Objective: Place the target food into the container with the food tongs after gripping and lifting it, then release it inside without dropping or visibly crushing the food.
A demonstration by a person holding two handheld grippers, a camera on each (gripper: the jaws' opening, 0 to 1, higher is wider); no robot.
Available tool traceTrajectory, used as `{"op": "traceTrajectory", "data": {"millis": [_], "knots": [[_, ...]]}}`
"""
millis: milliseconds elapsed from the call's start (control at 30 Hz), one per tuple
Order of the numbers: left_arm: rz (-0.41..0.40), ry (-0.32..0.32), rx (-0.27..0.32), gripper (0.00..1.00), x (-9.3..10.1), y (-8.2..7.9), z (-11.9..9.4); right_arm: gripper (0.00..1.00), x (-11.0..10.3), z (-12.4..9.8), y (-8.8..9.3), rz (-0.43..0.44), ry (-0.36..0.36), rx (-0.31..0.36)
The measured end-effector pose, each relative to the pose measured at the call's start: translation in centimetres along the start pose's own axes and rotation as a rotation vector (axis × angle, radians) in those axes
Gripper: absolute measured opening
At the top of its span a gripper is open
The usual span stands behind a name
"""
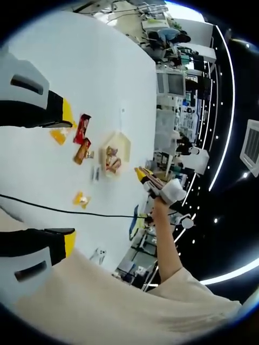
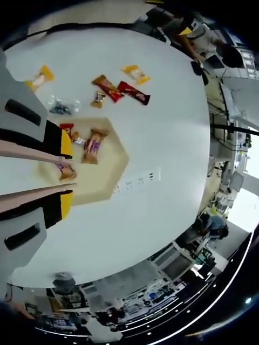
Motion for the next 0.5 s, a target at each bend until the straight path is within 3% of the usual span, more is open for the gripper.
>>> {"op": "traceTrajectory", "data": {"millis": [500], "knots": [[0.007,0.000,0.014,0.75,0.5,0.1,-0.3,0.22,-2.4,-1.0,0.5,0.019,-0.018,0.018]]}}
Point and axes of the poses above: the point that each gripper's makers call its tool centre point, and the gripper's own axes: z roughly forward along the fingers, x roughly to its right, y roughly out of its underside, the point moved 6 cm from there along -z, roughly backward along the fingers, and after that the axes turned 11 degrees about -x, right-handed, at the moved point
